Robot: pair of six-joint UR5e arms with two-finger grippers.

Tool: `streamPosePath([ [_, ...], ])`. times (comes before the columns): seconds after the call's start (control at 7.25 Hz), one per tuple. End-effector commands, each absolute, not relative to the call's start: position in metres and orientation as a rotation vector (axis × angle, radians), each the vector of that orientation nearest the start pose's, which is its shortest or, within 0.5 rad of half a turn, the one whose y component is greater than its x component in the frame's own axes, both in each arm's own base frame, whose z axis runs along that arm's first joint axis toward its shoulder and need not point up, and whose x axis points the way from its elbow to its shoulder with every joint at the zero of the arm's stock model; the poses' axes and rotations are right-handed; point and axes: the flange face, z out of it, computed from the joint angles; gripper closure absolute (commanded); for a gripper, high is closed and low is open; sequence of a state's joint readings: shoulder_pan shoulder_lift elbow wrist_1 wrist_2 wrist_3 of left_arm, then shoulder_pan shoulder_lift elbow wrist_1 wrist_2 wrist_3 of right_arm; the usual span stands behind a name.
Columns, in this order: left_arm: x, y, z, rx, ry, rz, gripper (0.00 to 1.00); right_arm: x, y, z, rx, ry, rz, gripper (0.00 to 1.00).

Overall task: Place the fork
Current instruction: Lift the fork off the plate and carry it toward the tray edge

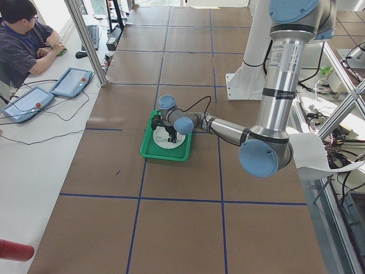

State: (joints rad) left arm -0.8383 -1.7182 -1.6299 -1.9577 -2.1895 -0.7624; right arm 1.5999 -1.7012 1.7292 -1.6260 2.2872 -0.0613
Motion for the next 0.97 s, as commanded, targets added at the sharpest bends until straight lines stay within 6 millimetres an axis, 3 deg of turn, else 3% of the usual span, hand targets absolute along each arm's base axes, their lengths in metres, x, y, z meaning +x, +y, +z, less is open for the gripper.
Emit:
streamPosePath([
  [0.0, 0.321, -0.481, 0.509, 0.021, 0.836, 0.145, 1.0, 0.081, -0.432, 0.651, 0.006, -0.717, -0.021, 0.0],
  [0.41, 0.242, -0.519, 0.5, 0.029, 0.908, 0.025, 1.0, 0.081, -0.432, 0.651, 0.006, -0.717, -0.021, 0.0],
  [0.55, 0.227, -0.522, 0.506, 0.032, 0.902, 0.005, 1.0, 0.081, -0.432, 0.651, 0.005, -0.717, -0.019, 0.0],
  [0.83, 0.225, -0.517, 0.525, 0.026, 0.893, 0.029, 1.0, 0.081, -0.432, 0.651, 0.006, -0.717, -0.021, 0.0],
])
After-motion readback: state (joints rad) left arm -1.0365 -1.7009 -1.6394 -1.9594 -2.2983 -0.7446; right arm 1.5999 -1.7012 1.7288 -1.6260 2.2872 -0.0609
